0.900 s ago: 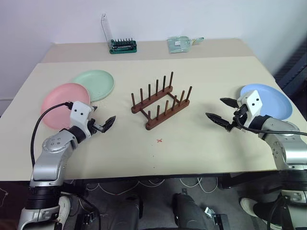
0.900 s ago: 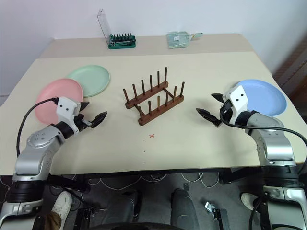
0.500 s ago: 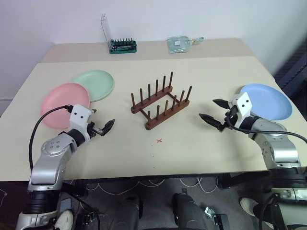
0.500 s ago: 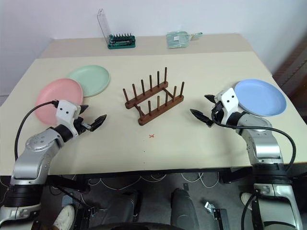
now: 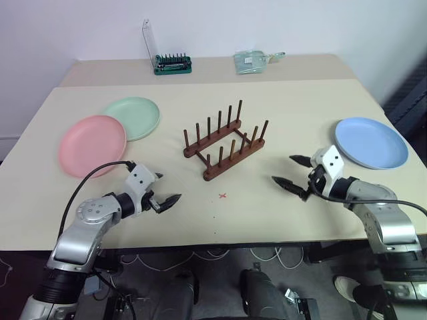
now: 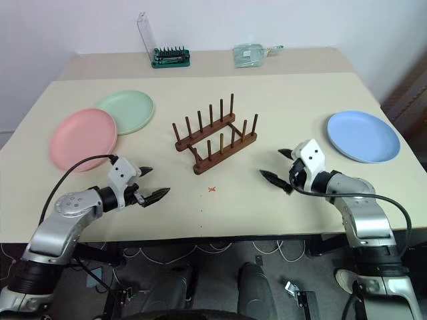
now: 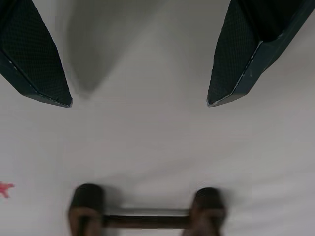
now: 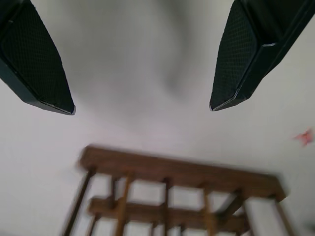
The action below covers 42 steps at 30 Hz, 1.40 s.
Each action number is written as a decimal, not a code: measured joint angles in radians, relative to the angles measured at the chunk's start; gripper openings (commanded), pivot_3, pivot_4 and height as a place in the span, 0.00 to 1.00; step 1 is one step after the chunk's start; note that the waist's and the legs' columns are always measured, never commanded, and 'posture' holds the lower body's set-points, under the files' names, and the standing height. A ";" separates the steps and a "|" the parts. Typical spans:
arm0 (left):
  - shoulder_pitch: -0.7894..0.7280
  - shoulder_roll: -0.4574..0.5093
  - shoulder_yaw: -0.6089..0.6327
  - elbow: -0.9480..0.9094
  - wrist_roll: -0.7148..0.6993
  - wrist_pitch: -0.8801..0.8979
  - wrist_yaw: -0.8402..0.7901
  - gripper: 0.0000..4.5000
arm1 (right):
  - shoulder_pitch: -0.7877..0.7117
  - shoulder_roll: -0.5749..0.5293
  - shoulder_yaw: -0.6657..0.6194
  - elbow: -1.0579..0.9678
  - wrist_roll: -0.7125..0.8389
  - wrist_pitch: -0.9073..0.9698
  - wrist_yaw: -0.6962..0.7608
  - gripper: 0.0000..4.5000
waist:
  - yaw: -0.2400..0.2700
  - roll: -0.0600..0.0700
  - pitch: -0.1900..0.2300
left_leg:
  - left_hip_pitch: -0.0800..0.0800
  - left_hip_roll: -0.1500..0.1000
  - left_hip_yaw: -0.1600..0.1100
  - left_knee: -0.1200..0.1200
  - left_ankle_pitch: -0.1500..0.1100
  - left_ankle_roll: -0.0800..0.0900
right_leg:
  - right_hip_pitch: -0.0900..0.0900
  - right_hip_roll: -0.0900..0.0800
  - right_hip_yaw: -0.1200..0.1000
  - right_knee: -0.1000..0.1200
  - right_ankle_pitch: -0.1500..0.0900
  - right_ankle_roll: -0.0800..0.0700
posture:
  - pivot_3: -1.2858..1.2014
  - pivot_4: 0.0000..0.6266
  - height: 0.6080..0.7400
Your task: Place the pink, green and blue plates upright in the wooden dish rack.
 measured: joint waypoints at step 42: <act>-0.414 -0.197 -0.245 0.600 0.139 -0.429 -0.321 0.66 | 0.247 0.017 0.046 -0.336 -0.017 0.114 -0.186 1.00 | -0.006 0.001 -0.002 | 0.001 -0.001 -0.001 0.000 0.000 0.001 | 0.001 0.000 0.000 0.000 -0.001 0.002 | 0.52 0.24 1.00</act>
